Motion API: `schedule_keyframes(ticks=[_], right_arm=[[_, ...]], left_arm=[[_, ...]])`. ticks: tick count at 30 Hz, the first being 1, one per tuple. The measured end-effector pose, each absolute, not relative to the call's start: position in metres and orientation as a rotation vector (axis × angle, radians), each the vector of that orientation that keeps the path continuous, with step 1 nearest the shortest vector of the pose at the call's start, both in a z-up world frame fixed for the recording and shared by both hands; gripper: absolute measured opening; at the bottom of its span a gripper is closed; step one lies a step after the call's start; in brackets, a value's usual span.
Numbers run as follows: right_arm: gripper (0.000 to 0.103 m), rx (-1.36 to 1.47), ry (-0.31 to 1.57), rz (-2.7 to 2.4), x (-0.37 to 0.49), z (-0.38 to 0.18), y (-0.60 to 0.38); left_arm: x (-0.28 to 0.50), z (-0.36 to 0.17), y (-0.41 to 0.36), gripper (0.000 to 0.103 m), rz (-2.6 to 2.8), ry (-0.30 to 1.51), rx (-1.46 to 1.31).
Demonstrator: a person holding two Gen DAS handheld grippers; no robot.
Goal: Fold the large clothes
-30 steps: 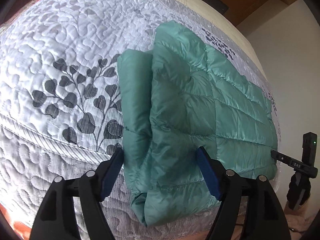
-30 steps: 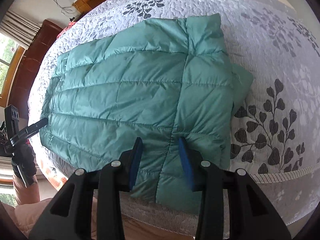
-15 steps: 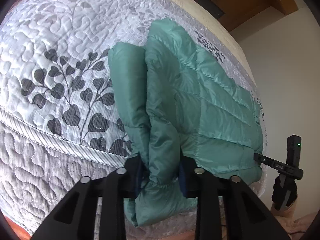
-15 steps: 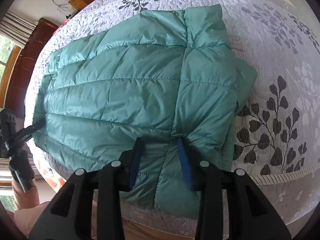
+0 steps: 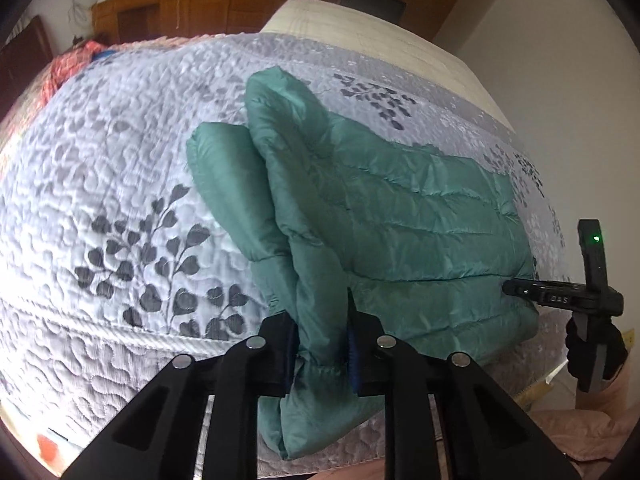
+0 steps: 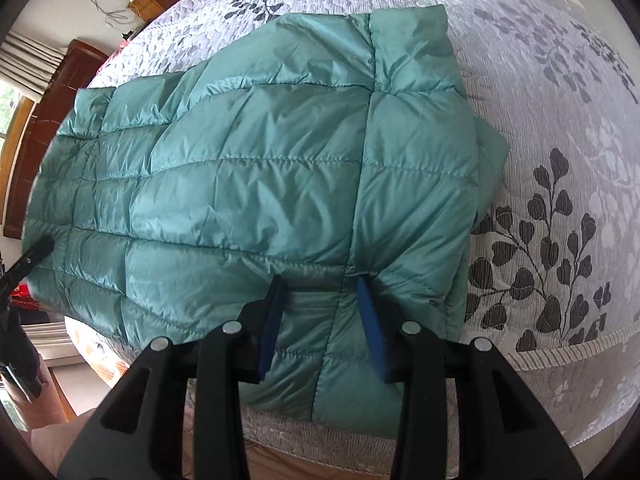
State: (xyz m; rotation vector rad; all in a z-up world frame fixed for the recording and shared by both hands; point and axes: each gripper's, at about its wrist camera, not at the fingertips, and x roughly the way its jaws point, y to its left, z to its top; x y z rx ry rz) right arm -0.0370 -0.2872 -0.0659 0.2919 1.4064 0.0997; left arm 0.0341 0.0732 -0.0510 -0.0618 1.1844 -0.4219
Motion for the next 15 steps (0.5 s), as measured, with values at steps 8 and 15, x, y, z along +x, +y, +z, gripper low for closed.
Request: schedule_keyframes(ticks=[8, 15], right_arm=[[0.037, 0.299, 1.467, 0.085, -0.026, -0.088, -0.282], [0.037, 0.321, 1.467, 0.087, -0.021, -0.096, -0.279]], left_arm=[[0.035, -0.028, 0.011, 0.02, -0.539, 1.14, 0.084], [0.028, -0.024, -0.046, 0.021, -0.618, 1.142, 0.185]])
